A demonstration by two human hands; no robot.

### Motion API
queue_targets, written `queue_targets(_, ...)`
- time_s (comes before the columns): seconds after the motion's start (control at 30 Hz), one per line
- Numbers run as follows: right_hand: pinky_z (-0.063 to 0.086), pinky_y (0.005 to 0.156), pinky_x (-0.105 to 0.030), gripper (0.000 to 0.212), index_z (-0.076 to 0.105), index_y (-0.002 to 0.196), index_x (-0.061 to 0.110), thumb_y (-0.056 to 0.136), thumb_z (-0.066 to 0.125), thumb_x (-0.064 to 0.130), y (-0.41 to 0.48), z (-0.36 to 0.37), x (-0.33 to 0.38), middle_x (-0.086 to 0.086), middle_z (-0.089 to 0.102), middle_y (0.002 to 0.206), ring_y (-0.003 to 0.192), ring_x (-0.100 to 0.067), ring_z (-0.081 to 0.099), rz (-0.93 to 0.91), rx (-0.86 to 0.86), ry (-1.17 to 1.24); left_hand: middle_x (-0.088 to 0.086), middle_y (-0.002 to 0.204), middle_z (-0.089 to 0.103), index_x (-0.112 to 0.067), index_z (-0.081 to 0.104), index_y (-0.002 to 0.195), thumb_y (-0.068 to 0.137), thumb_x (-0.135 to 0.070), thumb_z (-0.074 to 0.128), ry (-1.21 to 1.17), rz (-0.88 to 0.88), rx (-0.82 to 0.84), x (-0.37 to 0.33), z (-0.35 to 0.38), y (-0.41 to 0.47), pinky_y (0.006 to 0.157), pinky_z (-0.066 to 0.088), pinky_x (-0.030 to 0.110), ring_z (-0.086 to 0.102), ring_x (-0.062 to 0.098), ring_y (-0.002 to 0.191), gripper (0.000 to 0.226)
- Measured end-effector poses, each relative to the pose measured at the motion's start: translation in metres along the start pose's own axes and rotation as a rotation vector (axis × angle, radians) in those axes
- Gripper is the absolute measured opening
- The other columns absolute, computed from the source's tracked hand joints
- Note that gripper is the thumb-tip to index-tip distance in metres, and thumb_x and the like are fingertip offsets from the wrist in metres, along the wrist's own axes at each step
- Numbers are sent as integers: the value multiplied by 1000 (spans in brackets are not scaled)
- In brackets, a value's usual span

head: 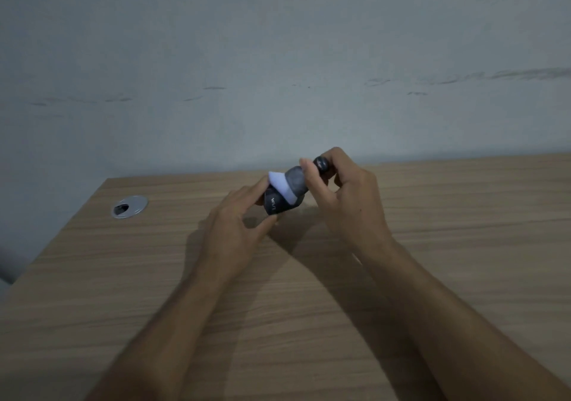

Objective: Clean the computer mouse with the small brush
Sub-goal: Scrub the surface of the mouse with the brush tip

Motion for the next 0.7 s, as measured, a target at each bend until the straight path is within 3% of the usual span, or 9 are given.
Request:
queue_targets(0.1, 36, 55, -26, 35, 57, 88, 15, 104, 64, 45, 3, -8, -23, 3, 63, 72, 55, -8, 49, 82, -34, -100, -14, 123, 76, -31, 67, 150, 89, -27, 89, 88, 109, 55, -7, -3, 0, 99, 52, 28, 68, 11, 108, 65)
queue_targets(0.2, 43, 54, -39, 38, 56, 88, 14, 105, 60, 48, 9, -20, -29, -2, 65, 72, 56, -19, 51, 124, -70, -121, -14, 129, 77, -39, 67, 149, 92, -33, 85, 152, 141, 49, -10, -5, 1, 100, 53, 49, 71, 16, 116, 59)
queue_targets(0.33, 32, 49, -18, 37, 54, 83, 15, 105, 62, 45, 13, -17, -8, 7, 52, 61, 51, -9, 47, 124, -34, -31, -13, 129, 78, -41, 65, 146, 94, -29, 82, 286, 202, -6, -14, -5, -1, 90, 50, 54, 71, 20, 116, 56)
queue_targets(0.4, 32, 50, -18, 37, 55, 83, 16, 104, 62, 45, 13, -10, -4, 7, 50, 59, 51, -9, 47, 121, 12, -32, -9, 127, 79, -36, 68, 145, 96, -23, 81, 339, 255, -29, -16, -6, -2, 84, 49, 54, 73, 24, 113, 52)
queue_targets(0.53, 36, 56, -34, 33, 53, 89, 19, 103, 60, 48, 15, -16, -9, 3, 53, 66, 63, -23, 50, 86, 13, -210, -14, 130, 76, -41, 67, 147, 90, -6, 80, 421, 293, -9, -24, -4, -8, 80, 42, 48, 66, 17, 114, 68)
queue_targets(0.63, 33, 56, -32, 32, 50, 90, 20, 105, 58, 47, 17, -27, -9, 5, 50, 66, 65, -23, 50, 81, -14, -281, -17, 128, 76, -42, 66, 147, 94, -17, 73, 400, 299, -24, -28, -3, -7, 80, 45, 51, 65, 15, 113, 59)
queue_targets(0.7, 33, 52, -27, 34, 50, 86, 19, 105, 59, 46, 18, -28, -3, 6, 51, 62, 57, -15, 50, 93, -27, -190, -13, 127, 77, -37, 67, 147, 93, -16, 80, 380, 276, -41, -25, -1, -4, 81, 45, 50, 64, 15, 114, 59)
Point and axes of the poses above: each hand's wrist, its own y-axis towards the middle knuckle, its own z-axis out of the palm, x = y × z, the point moved 8 cm from there along y, towards the middle knuckle
